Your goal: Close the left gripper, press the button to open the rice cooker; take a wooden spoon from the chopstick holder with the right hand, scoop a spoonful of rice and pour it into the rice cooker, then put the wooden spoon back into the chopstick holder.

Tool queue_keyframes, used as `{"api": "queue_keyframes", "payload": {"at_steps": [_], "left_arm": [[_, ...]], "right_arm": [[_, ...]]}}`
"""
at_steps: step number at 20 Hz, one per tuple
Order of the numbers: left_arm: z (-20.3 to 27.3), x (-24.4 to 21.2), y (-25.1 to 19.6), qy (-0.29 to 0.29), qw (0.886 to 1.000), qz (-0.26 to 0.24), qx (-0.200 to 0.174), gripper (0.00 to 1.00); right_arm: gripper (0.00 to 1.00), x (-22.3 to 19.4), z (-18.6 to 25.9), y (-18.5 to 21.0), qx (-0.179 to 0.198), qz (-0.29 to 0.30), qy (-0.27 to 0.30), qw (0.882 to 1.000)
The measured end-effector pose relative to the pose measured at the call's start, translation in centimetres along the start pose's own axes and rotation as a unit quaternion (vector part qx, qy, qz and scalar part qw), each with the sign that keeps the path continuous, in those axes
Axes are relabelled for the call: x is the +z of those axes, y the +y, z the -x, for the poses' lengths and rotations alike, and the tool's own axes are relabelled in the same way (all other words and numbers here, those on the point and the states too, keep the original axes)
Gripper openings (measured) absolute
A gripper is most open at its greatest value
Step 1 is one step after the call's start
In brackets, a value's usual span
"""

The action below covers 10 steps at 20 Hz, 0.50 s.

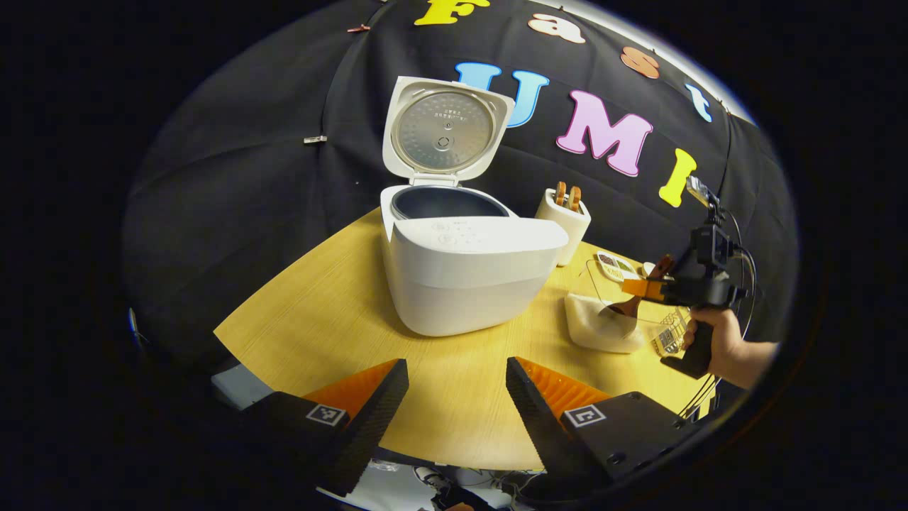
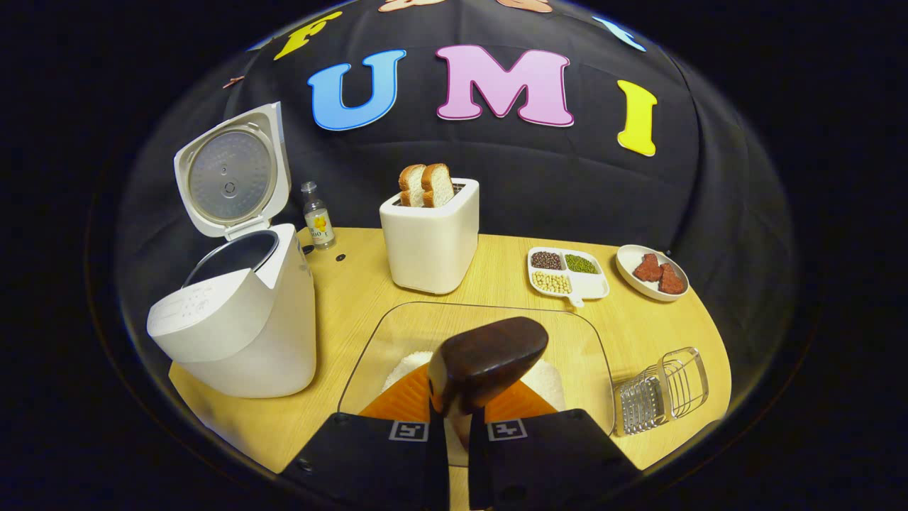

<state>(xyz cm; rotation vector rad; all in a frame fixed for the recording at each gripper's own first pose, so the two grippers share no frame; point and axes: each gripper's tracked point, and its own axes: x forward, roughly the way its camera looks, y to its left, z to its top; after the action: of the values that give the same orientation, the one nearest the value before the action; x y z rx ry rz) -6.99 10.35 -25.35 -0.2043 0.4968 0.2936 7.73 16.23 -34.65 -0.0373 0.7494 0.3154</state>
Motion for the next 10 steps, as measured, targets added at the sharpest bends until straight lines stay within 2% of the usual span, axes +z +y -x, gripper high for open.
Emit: {"api": "queue_keyframes", "payload": {"at_steps": [4, 10], "left_arm": [[0.4, 0.3, 1.7, -0.013, 1.000, -0.010, 0.016, 0.96], [0.0, 1.9, 3.1, -0.029, 0.999, -0.015, 0.011, 0.96]], "right_arm": [[0.15, 0.1, -0.1, 0.0, 0.001, -0.084, 0.033, 0.996], [0.15, 2.4, 0.4, 1.0, 0.019, -0.200, 0.030, 0.979]]}}
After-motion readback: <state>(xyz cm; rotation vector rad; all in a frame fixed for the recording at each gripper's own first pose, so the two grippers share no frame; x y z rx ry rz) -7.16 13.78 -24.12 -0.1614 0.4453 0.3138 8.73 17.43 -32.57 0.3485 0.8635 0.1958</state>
